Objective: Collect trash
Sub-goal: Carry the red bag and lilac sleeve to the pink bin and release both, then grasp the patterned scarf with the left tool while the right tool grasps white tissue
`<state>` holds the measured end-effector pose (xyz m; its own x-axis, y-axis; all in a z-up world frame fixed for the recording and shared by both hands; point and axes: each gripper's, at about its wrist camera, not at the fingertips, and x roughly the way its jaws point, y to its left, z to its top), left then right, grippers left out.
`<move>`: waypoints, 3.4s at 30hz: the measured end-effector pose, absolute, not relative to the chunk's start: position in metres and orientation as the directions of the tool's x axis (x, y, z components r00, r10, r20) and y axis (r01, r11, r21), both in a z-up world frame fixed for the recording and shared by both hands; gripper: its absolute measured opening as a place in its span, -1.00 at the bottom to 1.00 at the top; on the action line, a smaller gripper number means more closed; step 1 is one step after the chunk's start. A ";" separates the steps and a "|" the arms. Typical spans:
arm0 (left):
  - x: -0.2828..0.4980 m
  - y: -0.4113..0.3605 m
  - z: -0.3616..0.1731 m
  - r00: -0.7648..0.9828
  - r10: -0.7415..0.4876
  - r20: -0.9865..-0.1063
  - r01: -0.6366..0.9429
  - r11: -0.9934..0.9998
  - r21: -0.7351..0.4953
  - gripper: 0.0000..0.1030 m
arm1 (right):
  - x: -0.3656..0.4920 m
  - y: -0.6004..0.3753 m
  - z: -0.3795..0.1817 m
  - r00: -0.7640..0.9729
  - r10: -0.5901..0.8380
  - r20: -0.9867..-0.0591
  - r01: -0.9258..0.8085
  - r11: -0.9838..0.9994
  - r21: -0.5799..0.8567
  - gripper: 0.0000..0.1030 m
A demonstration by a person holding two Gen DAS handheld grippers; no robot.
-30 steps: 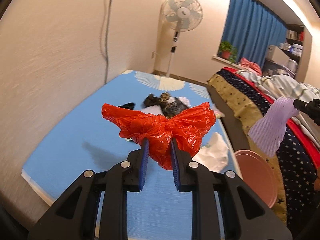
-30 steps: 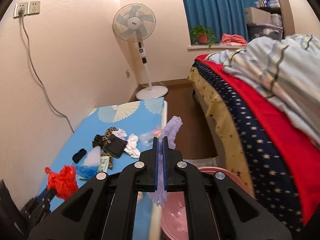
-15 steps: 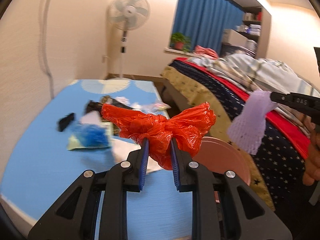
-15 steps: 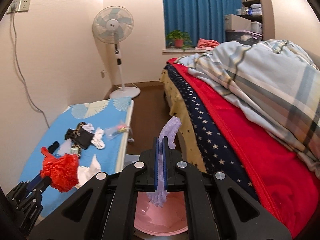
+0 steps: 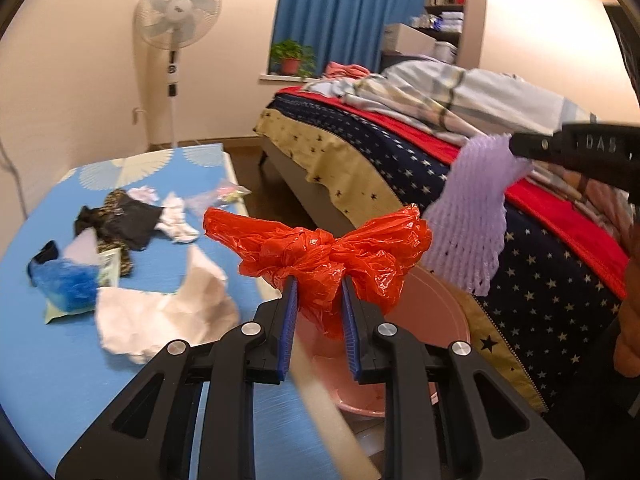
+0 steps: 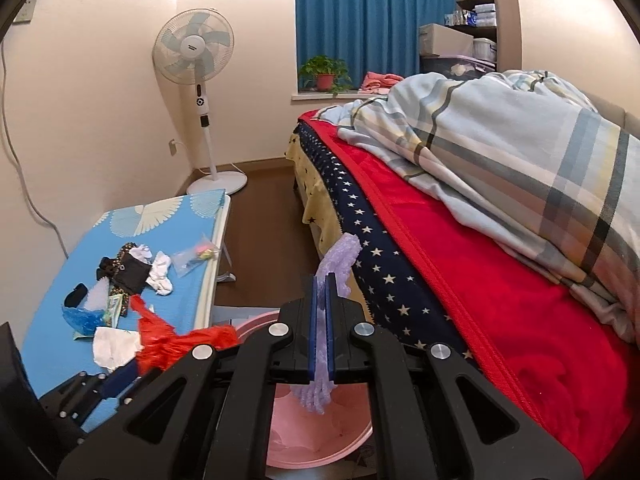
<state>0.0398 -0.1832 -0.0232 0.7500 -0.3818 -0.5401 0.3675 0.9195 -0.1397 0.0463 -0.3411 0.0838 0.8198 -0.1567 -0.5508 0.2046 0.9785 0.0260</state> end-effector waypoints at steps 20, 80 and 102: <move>0.070 -0.207 -0.048 0.686 -0.439 -0.580 0.398 0.894 -0.206 -0.59 | 0.054 -0.348 0.069 0.779 -0.207 -0.592 0.257 0.966 0.001 -0.92; 0.109 -0.001 0.156 0.892 -0.267 -0.365 0.260 0.963 -0.071 -0.24 | 0.133 -0.258 0.172 0.885 0.201 -0.420 -0.157 0.978 0.137 -0.23; 0.241 0.093 -0.008 0.746 -0.241 -0.621 0.192 0.970 -0.146 -0.62 | 0.263 -0.156 0.011 0.642 0.401 -0.653 -0.476 0.877 0.071 -0.60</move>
<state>0.2412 0.0930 -0.0076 0.7459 -0.2410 -0.6210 0.1918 0.9705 -0.1462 0.2629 -0.1558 0.0109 0.6420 0.4011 -0.6534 -0.4758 0.8767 0.0707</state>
